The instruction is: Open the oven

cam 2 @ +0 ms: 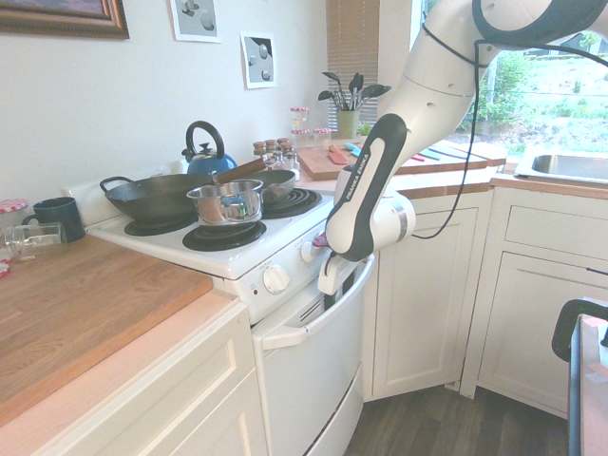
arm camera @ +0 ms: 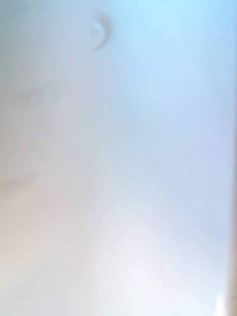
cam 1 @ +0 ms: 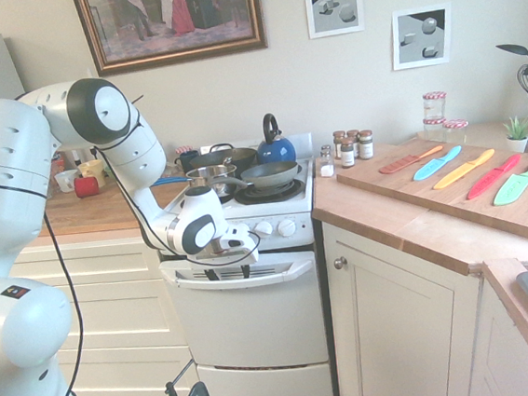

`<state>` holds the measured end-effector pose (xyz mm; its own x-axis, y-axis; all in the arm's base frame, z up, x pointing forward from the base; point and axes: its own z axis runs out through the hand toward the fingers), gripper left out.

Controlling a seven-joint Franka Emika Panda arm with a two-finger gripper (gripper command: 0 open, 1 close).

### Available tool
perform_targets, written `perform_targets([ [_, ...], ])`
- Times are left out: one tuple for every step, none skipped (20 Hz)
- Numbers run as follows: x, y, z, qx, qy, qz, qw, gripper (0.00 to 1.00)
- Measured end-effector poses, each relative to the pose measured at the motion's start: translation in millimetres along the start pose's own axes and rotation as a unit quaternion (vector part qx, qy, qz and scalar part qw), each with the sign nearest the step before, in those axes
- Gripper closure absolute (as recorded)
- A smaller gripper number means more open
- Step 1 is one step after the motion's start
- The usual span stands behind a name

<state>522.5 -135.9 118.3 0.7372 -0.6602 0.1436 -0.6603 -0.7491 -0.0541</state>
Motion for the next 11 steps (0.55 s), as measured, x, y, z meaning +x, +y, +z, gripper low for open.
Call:
perform_targets([
  [-12.0,21.4,9.0,-0.012,-0.013,-0.002,1.0,0.0],
  [-22.2,42.2,15.5,-0.021,-0.021,-0.003,1.0,0.0],
  [-29.9,60.4,19.7,-0.027,-0.026,-0.003,0.999,0.0],
  [-35.1,74.9,21.9,-0.031,-0.028,-0.005,0.999,0.0],
  [-37.6,86.7,23.0,-0.034,-0.03,-0.007,0.999,0.0],
  [-38.8,97.2,23.0,-0.036,-0.032,-0.008,0.999,0.0],
  [-39.6,105.4,21.3,-0.037,-0.034,-0.008,0.999,0.0],
  [-39.9,112.4,16.1,-0.037,-0.036,-0.01,0.999,0.0],
  [-40.0,117.1,7.7,-0.035,-0.041,-0.011,0.998,0.0],
  [-40.9,120.4,-3.4,-0.033,-0.055,-0.007,0.998,0.0],
  [-41.7,121.7,-16.3,-0.029,-0.071,-0.002,0.997,0.0],
])
